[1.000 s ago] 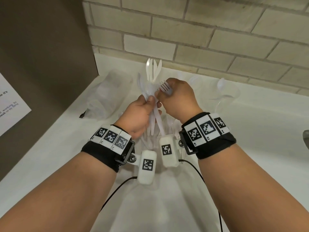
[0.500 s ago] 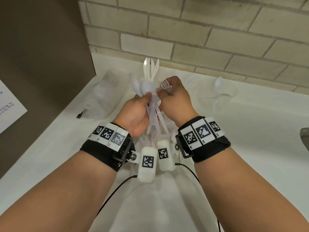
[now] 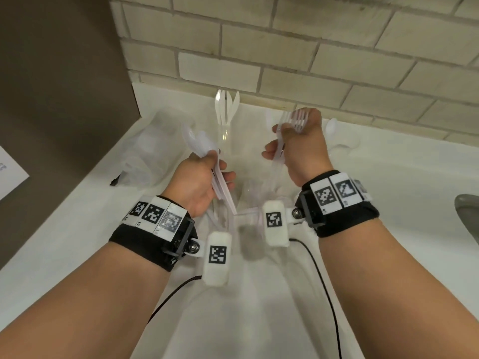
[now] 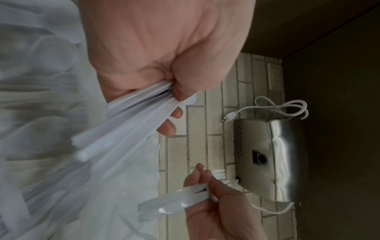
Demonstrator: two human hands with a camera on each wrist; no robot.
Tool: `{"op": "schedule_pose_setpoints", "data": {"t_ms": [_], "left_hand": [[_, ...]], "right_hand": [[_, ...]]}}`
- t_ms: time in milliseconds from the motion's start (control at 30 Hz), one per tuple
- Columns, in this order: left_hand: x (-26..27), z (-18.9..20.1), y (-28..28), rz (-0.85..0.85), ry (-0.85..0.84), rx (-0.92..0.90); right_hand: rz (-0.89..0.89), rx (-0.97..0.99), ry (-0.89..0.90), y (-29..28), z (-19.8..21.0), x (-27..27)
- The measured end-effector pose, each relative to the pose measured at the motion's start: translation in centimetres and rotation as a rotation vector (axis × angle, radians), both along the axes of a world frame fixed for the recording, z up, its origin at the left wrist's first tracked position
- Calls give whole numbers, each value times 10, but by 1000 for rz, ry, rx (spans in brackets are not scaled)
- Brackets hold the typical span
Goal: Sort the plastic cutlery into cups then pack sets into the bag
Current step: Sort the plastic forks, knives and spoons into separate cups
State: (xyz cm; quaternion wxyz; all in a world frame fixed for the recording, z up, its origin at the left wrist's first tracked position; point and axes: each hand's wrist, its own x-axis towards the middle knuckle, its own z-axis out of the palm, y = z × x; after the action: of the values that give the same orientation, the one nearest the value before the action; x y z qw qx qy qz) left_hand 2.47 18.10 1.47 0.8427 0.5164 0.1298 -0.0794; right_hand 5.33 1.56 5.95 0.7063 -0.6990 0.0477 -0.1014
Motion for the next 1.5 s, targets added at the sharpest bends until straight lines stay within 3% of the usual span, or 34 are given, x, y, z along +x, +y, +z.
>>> {"op": "schedule_pose_setpoints", "data": {"t_ms": [233, 400, 533, 667, 800, 1033, 1133, 1233, 1300, 1400, 1500], "left_hand": [[4, 0, 3, -65, -1, 57], [5, -2, 0, -106, -34, 121], [15, -8, 2, -133, -35, 150], [18, -7, 3, -136, -48, 158], [17, -9, -2, -158, -47, 164], [10, -3, -14, -240, -51, 125], [8, -1, -19, -278, -66, 148], [4, 0, -24, -364, -120, 126], [0, 1, -26, -423, -170, 124], [-6, 1, -32, -487, -232, 222], [-12, -1, -38, -596, -263, 309]], "right_hand": [[-57, 43, -199, -32, 31, 66], [-85, 124, -280, -36, 21, 103], [-121, 100, -154, -34, -5, 130], [-160, -95, 6, -38, -22, 134], [-154, -138, 48, -45, -25, 136], [-105, -285, -60, -45, -4, 109], [37, -216, -80, -32, 5, 78], [294, -90, 11, -21, 10, 39], [438, -122, 54, -20, 11, 14], [514, -242, 40, -19, 6, -16], [530, -127, -31, -20, -2, -33]]}}
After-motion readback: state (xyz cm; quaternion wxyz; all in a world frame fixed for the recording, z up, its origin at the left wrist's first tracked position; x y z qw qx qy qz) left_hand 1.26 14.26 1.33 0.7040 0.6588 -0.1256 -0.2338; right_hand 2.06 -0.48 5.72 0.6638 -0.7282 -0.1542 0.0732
